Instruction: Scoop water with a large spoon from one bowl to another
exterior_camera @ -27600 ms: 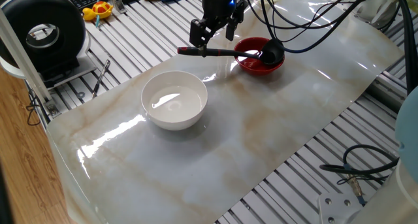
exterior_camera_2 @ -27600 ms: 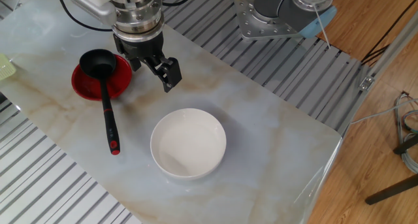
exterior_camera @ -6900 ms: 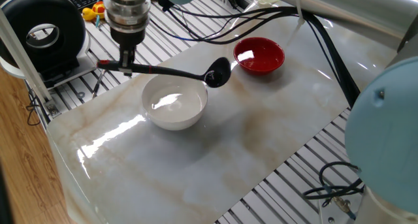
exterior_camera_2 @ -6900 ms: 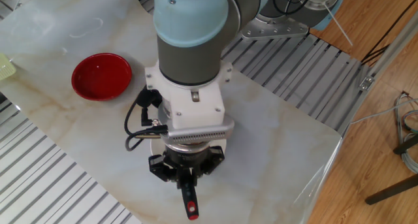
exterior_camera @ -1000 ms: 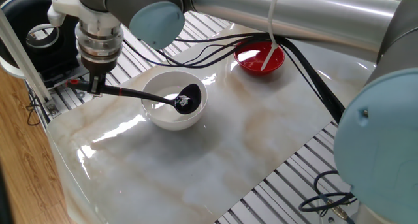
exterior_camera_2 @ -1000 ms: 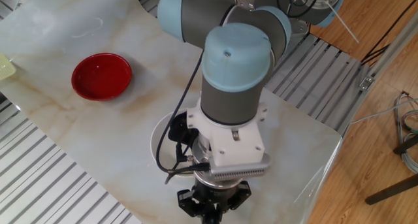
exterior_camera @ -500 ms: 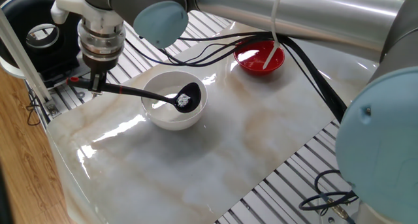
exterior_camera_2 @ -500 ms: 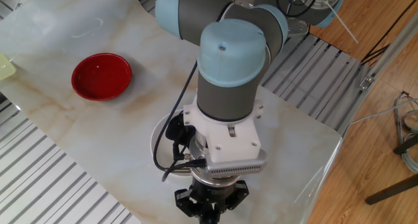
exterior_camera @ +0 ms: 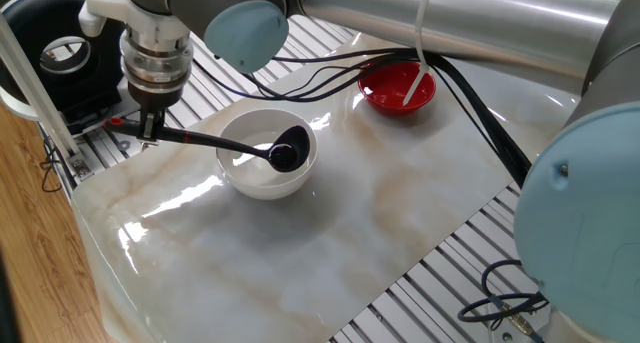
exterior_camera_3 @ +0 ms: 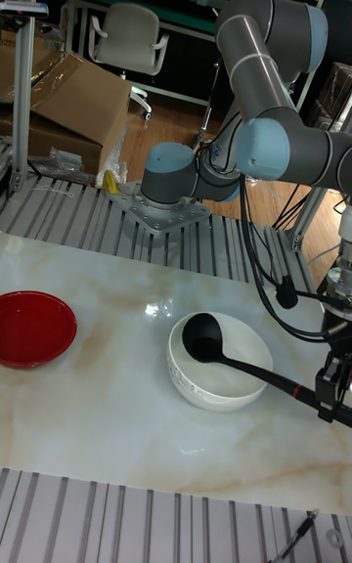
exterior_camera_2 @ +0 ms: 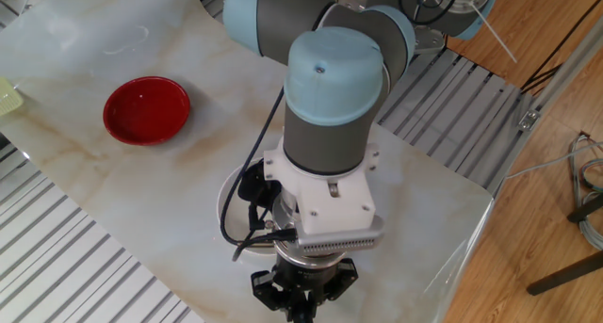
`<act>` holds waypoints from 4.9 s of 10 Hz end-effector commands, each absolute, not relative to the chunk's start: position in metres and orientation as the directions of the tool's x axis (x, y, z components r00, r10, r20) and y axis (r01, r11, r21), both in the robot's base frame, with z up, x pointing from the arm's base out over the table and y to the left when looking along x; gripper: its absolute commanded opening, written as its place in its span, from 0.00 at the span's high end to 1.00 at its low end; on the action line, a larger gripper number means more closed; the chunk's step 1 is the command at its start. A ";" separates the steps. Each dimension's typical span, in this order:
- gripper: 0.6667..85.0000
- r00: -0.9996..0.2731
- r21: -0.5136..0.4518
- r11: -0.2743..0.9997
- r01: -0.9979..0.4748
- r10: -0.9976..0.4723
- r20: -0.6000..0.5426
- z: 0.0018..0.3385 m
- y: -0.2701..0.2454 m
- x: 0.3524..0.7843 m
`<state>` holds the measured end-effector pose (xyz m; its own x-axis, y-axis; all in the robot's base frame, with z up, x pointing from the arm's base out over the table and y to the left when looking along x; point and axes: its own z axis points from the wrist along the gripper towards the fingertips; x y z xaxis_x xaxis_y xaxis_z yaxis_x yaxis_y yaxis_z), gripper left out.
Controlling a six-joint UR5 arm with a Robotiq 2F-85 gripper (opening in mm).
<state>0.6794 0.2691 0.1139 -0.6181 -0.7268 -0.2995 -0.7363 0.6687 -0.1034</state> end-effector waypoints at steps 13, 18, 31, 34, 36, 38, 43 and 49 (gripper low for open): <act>0.47 -0.641 -0.098 0.669 -0.737 -0.738 -0.212 0.126 0.228 0.657; 0.46 -0.643 -0.103 0.664 -0.741 -0.745 -0.178 0.129 0.208 0.644; 0.99 -0.824 -0.107 0.838 -0.535 -0.546 -0.153 0.120 0.148 0.620; 0.99 -0.806 -0.132 0.815 -0.564 -0.578 -0.128 0.123 0.123 0.588; 0.99 -0.815 -0.113 0.837 -0.535 -0.547 -0.191 0.124 0.133 0.595; 0.99 -0.823 -0.174 0.841 -0.512 -0.538 -0.183 0.126 0.117 0.602; 0.99 -0.755 -0.220 0.762 -0.609 -0.642 -0.136 0.123 0.086 0.588; 0.99 -0.792 -0.145 0.799 -0.584 -0.600 -0.115 0.130 0.090 0.558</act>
<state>0.5734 0.0901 0.1213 -0.7989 -0.5902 -0.1159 -0.5689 0.8040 -0.1729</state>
